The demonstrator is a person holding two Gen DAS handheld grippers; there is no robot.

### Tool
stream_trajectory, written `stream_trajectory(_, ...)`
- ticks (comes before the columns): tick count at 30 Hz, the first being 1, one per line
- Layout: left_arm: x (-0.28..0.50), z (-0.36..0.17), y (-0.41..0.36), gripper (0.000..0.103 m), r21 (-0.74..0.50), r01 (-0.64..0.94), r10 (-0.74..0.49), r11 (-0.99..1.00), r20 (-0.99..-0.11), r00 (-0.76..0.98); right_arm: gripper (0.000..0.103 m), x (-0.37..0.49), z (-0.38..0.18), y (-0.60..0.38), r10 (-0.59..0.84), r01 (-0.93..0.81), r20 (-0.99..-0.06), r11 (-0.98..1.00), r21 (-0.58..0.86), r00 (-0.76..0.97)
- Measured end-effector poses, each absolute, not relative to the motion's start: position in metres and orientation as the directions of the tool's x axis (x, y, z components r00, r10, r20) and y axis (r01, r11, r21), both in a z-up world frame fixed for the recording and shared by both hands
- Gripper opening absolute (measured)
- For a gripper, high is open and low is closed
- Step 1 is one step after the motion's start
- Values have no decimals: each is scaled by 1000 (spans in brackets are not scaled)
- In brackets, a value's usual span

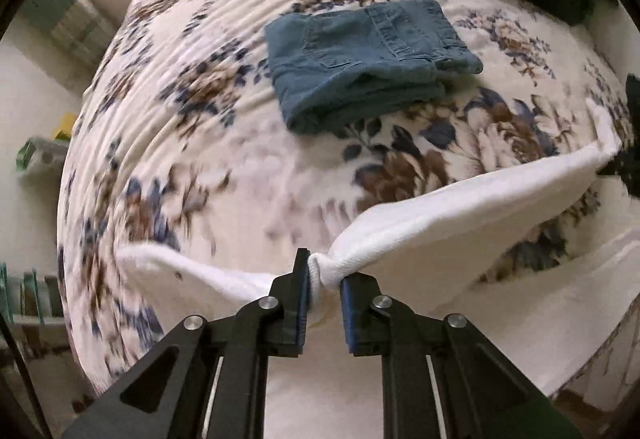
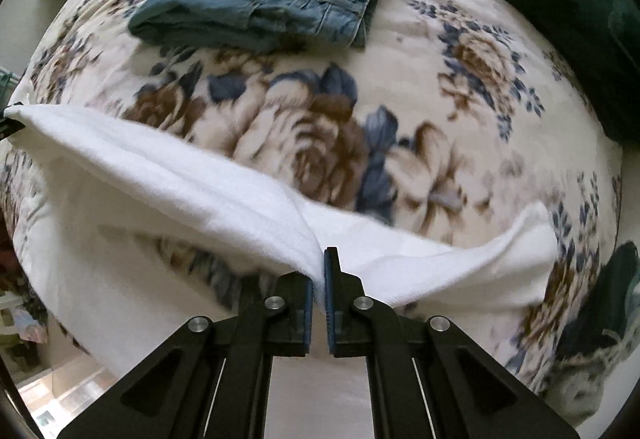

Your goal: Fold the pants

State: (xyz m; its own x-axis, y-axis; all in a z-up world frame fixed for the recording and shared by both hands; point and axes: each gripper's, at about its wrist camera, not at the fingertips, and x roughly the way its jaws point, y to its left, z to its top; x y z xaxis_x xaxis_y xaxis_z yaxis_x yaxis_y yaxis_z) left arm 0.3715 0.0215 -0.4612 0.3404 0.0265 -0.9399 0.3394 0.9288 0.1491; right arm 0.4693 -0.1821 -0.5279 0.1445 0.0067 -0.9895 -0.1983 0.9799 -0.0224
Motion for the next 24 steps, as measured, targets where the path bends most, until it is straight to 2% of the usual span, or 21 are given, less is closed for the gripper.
stream_trajectory(7, 269, -482, 44, 12, 70, 188, 21, 980, -967, 253, 5, 357, -536, -194, -24, -227, -986, 972, -62, 166)
stream_trajectory(13, 200, -573, 74, 12, 2, -25, 4, 1000, -998, 65, 5, 278, -588, -165, -80, -314, -992, 943, -108, 100)
stream_trajectory(16, 189, -613, 79, 12, -1, -57, 0, 998, -1000, 15, 6, 255, -624, -154, -118, -342, -991, 931, -131, 59)
stream_trajectory(20, 188, -628, 78, 12, 14, -33, 14, 999, -1000, 12, 7, 242, -649, -149, -145, -335, -989, 930, -151, 40)
stream_trajectory(23, 187, -622, 76, 19, 35, -52, 35, 998, -999, 8, 12, 239, -650, -151, -135, -291, -991, 947, -134, 18)
stream_trajectory(24, 186, -619, 75, 25, 37, -58, 38, 998, -999, 4, 12, 239, -648, -153, -129, -271, -992, 954, -127, 9)
